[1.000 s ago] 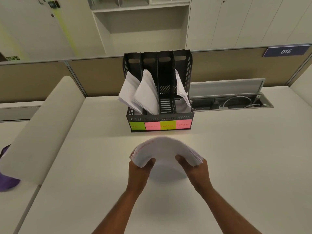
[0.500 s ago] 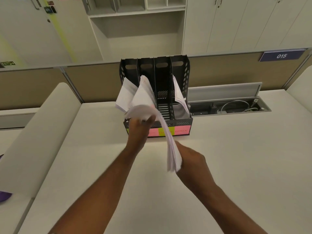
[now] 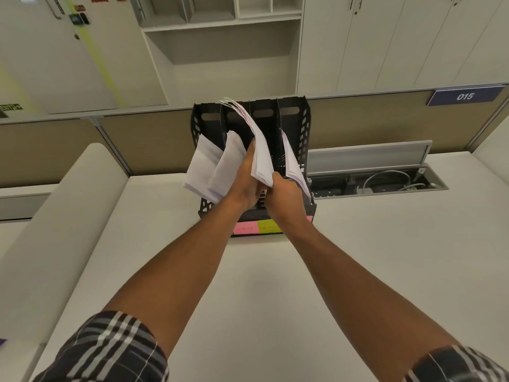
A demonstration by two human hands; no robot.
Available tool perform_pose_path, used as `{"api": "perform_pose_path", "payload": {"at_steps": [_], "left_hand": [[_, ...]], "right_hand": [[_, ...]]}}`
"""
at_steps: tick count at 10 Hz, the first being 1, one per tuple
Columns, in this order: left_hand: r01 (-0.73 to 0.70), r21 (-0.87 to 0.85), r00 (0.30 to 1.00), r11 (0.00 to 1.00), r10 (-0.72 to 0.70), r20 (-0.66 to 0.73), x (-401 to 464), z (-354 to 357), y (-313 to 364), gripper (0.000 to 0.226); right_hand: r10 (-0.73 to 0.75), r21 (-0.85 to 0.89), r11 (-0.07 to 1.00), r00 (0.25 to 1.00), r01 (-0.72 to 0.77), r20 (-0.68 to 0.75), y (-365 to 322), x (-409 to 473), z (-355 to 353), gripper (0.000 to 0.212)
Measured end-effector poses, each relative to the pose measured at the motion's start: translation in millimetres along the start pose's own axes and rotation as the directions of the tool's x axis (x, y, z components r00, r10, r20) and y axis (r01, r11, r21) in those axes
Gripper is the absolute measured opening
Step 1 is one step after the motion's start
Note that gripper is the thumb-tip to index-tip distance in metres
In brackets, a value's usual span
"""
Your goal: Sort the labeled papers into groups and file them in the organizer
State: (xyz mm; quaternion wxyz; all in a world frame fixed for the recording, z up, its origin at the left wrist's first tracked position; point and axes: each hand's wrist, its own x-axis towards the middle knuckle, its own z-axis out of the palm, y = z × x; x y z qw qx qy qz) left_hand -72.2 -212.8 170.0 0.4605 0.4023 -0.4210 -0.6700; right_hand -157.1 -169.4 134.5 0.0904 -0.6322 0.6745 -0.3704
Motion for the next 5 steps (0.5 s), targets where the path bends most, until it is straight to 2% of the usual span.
{"api": "perform_pose_path", "payload": {"at_steps": [1, 2, 3, 5], "left_hand": [[0.018, -0.001, 0.999, 1.0, -0.019, -0.026, 5, -2, -10, 0.057], [0.048, 0.015, 0.991, 0.999, -0.046, -0.124, 7, -7, -22, 0.053], [0.043, 0.035, 0.991, 0.998, -0.038, -0.13, 3, -10, -29, 0.05], [0.016, 0.096, 0.99, 0.995, -0.002, -0.141, -14, -19, -47, 0.049]], "right_hand": [[0.04, -0.009, 0.999, 0.998, -0.039, 0.047, 9, 8, 13, 0.016], [0.161, 0.04, 0.985, 0.972, -0.171, 0.173, 20, 15, 28, 0.019], [0.239, 0.015, 0.968, 0.941, -0.249, 0.238, 28, 14, 32, 0.022], [0.224, -0.037, 0.974, 0.961, -0.221, 0.163, 27, -13, 13, 0.02]]}}
